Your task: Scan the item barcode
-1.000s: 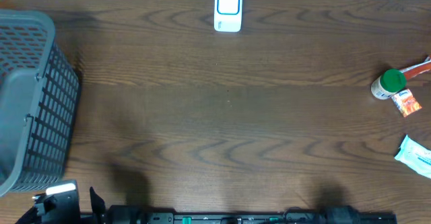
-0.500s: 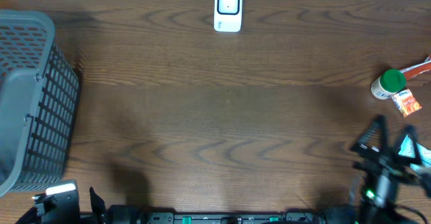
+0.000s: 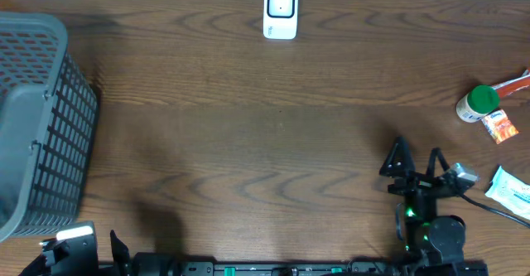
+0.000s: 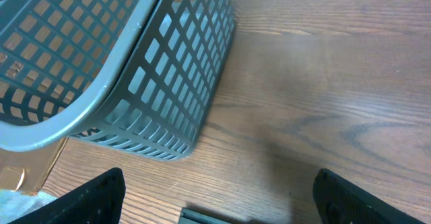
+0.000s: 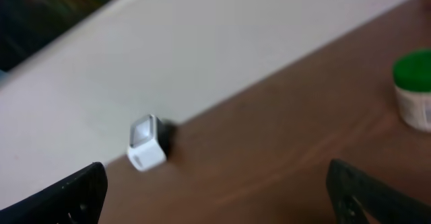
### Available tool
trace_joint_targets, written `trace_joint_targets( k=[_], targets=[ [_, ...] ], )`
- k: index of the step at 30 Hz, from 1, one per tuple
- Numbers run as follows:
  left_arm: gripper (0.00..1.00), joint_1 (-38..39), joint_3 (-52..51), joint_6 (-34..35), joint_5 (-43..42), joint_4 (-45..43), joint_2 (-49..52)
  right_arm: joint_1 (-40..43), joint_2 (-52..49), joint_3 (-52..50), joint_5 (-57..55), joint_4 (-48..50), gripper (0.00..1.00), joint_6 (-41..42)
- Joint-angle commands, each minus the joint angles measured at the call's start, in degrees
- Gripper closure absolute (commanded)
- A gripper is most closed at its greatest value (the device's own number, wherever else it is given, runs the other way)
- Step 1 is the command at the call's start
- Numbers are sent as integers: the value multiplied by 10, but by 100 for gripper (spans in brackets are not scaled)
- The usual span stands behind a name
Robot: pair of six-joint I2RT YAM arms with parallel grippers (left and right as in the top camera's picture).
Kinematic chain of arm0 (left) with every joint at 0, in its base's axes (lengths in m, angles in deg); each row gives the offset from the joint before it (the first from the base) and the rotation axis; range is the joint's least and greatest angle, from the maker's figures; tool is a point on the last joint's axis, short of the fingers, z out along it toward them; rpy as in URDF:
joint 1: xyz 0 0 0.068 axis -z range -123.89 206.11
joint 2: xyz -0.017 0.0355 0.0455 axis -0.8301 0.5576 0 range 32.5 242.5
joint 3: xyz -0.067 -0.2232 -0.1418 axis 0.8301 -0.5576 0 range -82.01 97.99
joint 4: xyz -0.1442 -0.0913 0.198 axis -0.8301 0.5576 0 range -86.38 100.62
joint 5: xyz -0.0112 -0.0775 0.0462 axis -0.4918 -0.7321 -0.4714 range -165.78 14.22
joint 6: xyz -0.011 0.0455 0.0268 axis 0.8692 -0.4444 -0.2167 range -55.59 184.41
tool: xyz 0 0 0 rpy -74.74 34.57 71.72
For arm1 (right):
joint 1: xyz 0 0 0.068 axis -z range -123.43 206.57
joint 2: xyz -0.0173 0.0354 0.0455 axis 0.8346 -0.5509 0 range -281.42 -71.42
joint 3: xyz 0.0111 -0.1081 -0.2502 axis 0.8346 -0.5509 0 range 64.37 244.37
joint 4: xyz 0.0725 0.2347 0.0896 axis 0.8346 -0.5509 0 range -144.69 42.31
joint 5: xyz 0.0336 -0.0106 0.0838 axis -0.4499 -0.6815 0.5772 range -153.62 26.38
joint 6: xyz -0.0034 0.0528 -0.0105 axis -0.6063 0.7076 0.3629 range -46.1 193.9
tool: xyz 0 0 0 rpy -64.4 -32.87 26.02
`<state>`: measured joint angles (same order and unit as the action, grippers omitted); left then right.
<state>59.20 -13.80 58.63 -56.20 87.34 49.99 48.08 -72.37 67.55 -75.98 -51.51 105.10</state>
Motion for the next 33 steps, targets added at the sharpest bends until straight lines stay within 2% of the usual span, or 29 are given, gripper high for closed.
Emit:
trace_joint_targets(
  k=[1,4,6,7,9,11,18,25,33],
  targets=[
    [11,-3,3,5,-1,0,-3,2,7,-21,14,-14,1,0],
    [11,-3,3,5,-1,0,-3,3,7,-21,13,-10,1,-23],
    [11,-3,3,5,-1,0,-3,3,7,-21,-2,-7,1,-74],
    [11,-3,3,5,-1,0,-3,3,7,-22,8,-7,1,-127],
    [11,-3,3,5,-1,0,-3,3,7,-26,86,-7,1,-296],
    [11,-3,3,5,-1,0,-3,3,7,-29,146,-7,1,-421],
    [11,-3,3,5,-1,0,-3,19,7,-29,129,-8,1,-408],
    [11,-3,3,5,-1,0,-3,49,7,-29,127,-7,1,-355],
    [11,-3,3,5,-1,0,-3,51,6,-29,127,-5,1,-355]
  ],
)
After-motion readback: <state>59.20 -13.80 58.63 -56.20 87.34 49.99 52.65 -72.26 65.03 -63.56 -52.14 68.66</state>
